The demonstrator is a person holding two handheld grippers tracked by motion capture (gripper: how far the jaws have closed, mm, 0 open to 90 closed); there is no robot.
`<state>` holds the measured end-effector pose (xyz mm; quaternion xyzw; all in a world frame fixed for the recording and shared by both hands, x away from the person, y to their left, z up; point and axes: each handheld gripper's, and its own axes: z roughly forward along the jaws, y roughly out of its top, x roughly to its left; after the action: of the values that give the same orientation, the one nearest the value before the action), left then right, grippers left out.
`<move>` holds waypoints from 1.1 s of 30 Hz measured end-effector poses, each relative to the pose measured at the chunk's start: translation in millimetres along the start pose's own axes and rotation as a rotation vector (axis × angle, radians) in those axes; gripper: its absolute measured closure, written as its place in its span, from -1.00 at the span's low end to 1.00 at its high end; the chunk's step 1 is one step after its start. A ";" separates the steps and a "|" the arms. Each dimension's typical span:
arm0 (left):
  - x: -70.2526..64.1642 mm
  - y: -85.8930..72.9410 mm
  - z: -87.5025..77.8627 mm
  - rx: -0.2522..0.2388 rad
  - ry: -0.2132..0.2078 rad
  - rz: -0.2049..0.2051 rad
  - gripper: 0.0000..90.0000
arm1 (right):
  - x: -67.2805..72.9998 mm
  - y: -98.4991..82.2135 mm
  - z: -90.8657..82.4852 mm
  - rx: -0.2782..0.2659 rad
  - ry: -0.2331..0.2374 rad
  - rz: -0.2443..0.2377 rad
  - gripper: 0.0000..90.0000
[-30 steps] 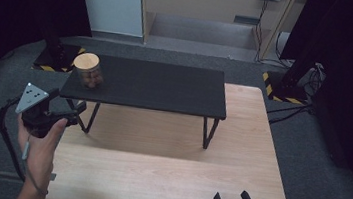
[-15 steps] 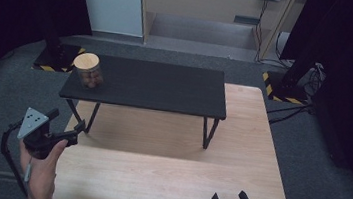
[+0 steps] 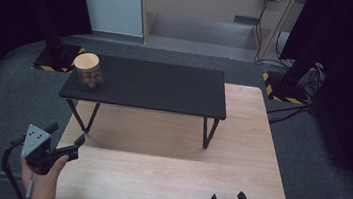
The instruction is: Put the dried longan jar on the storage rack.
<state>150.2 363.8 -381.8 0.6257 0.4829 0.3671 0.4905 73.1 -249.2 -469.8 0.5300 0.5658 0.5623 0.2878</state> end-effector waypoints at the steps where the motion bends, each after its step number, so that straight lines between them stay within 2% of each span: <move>1: -0.9 -3.0 -0.4 -0.003 0.004 0.002 -0.93 | 0.1 -0.1 -0.1 -0.001 -0.001 -0.001 -0.93; 7: -4.9 -15.4 -4.9 -0.020 0.015 0.027 -0.93 | 0.8 -0.6 0.3 0.003 0.000 -0.004 -0.93; 13: -8.0 -28.7 -10.1 -0.023 0.036 0.016 -0.93 | 1.6 -1.3 1.1 0.004 0.000 -0.003 -0.93; 16: -11.4 -36.1 -10.4 -0.008 0.043 0.021 -0.93 | 2.1 -1.1 2.4 0.006 0.003 -0.003 -0.93; 21: -10.3 -44.5 -10.5 -0.002 0.040 0.004 -0.94 | 3.0 0.0 3.8 0.005 0.006 -0.008 -0.93; 25: -10.0 -49.1 -13.6 -0.006 0.049 0.011 -0.94 | 3.4 0.5 4.2 0.005 0.004 -0.008 -0.93; 33: -6.1 -62.8 -20.4 -0.011 0.056 -0.006 -0.94 | 4.3 0.8 5.6 0.006 0.002 -0.011 -0.93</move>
<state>114.2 366.5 -437.4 0.6110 0.4963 0.3857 0.4812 77.3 -243.5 -469.0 0.5271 0.5708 0.5594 0.2888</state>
